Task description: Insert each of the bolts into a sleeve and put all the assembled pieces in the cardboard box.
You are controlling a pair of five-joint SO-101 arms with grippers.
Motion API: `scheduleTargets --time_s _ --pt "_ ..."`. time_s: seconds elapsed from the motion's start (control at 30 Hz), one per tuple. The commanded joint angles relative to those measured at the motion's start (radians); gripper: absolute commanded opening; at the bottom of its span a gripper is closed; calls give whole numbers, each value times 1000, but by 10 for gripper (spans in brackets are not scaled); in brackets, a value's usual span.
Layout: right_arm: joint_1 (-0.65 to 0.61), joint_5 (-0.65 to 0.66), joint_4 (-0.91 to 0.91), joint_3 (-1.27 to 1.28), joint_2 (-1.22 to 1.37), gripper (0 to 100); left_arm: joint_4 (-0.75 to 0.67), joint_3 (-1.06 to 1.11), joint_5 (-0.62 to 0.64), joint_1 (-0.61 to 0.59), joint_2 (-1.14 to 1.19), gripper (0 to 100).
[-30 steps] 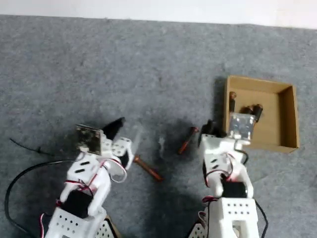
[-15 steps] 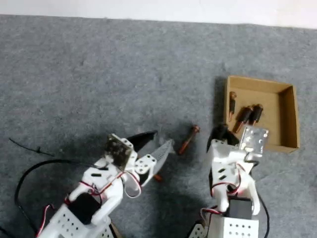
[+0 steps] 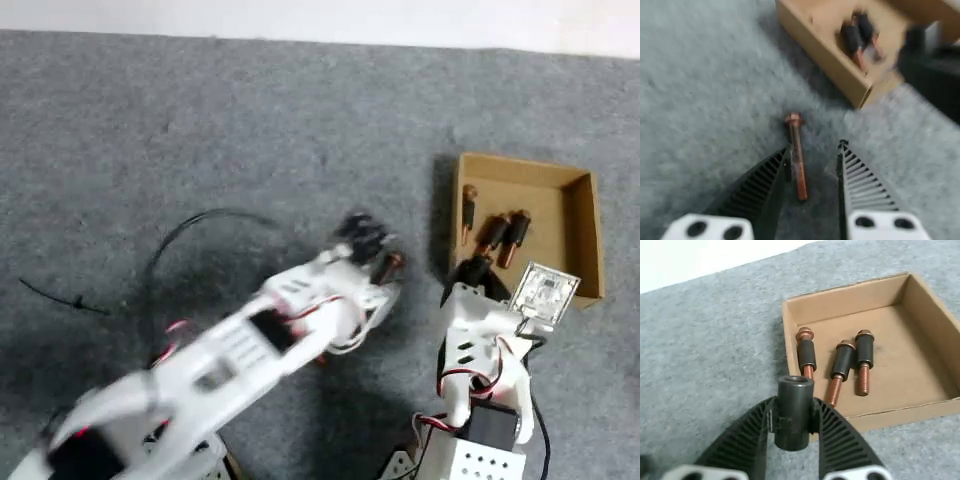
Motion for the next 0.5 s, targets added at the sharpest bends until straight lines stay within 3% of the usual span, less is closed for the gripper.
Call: scheduleTargets --time_s 0.0,0.23,0.47 --pt "33 -12 2 -5 -13 4 -26 -168 -6 12 254 152" --pt "28 -9 2 -5 -13 4 -26 -309 -11 5 519 152" --pt "27 -9 2 -5 -13 4 -26 -410 -11 4 641 152"
